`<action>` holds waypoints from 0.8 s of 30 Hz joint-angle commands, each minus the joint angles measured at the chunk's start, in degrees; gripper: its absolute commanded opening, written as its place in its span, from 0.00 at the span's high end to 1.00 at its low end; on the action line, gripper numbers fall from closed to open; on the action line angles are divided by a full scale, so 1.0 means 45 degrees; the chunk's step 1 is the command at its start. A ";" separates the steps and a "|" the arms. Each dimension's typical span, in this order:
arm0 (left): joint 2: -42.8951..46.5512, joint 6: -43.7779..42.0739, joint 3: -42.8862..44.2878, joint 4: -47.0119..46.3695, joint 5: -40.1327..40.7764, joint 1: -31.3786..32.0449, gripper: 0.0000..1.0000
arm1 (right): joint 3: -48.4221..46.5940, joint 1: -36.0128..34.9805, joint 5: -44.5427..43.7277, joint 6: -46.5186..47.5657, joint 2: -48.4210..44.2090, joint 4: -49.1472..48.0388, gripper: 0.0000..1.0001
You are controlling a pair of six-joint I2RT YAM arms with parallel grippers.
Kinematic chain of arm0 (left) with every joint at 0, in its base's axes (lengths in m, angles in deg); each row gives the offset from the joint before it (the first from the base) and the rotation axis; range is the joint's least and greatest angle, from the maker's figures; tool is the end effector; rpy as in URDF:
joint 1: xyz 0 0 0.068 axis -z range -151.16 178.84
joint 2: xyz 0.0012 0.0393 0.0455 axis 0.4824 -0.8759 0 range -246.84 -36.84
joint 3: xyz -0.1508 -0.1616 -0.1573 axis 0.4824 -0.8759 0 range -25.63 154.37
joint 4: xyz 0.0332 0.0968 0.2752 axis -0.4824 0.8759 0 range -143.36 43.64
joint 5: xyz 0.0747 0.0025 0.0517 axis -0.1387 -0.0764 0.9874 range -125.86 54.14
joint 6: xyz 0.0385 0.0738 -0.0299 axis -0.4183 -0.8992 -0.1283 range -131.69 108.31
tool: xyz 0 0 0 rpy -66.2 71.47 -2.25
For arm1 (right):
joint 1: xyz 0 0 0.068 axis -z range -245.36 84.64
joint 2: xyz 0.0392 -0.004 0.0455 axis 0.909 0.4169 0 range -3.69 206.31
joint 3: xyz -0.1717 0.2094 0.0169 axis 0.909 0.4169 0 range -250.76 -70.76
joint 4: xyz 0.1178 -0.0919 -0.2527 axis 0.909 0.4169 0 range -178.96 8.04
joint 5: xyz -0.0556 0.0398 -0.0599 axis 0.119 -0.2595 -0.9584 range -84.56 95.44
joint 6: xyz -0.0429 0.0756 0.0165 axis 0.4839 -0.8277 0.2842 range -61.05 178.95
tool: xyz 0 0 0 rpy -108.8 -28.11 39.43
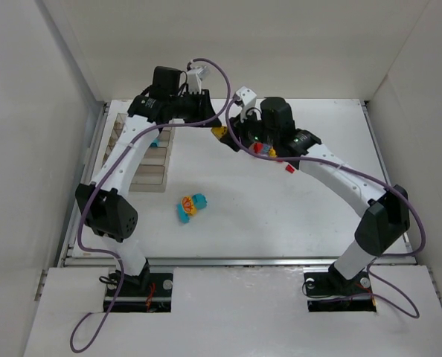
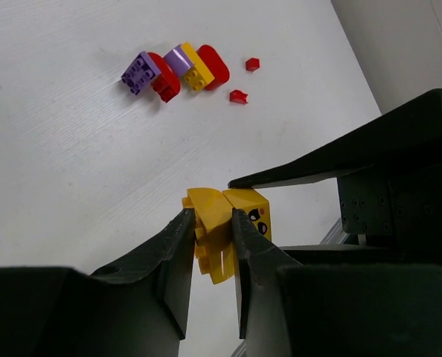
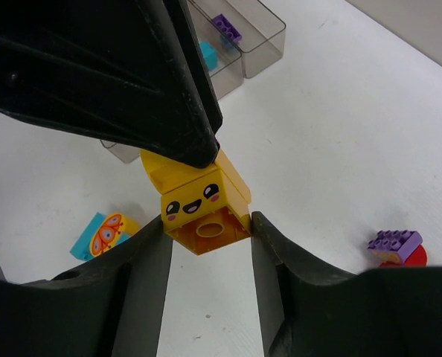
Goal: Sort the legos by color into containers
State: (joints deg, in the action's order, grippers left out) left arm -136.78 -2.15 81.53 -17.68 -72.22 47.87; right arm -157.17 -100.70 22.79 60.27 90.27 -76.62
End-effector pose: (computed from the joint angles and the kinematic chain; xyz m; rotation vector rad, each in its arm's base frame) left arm 0.4153 -0.1925 0.4011 0.5720 2.0201 -0.9582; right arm 0.3639 0.2868 0.3474 -0.8119 1.7865 0.6852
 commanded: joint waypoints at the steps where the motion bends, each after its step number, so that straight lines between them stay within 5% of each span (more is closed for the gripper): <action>1: 0.0334 -0.0946 -0.0413 0.0409 0.2451 -0.0692 1.00 | 0.0645 0.0059 -0.0592 0.0175 -0.1346 -0.0535 1.00; 12: -0.0076 -0.1670 -0.1898 0.0411 0.3295 -0.1357 1.00 | 0.1585 0.0703 -0.0202 -0.0372 -0.2070 -0.0535 1.00; 24: 0.0881 -0.2296 -0.3224 -0.0761 0.7492 -0.3426 1.00 | 0.1585 0.0703 0.0072 -0.0860 -0.1718 -0.0535 1.00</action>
State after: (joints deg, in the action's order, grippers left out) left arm -137.13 -11.02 68.48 -18.55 -44.57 34.95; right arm -149.72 -97.31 22.22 57.40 82.27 -76.62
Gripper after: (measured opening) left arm 0.199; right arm 0.487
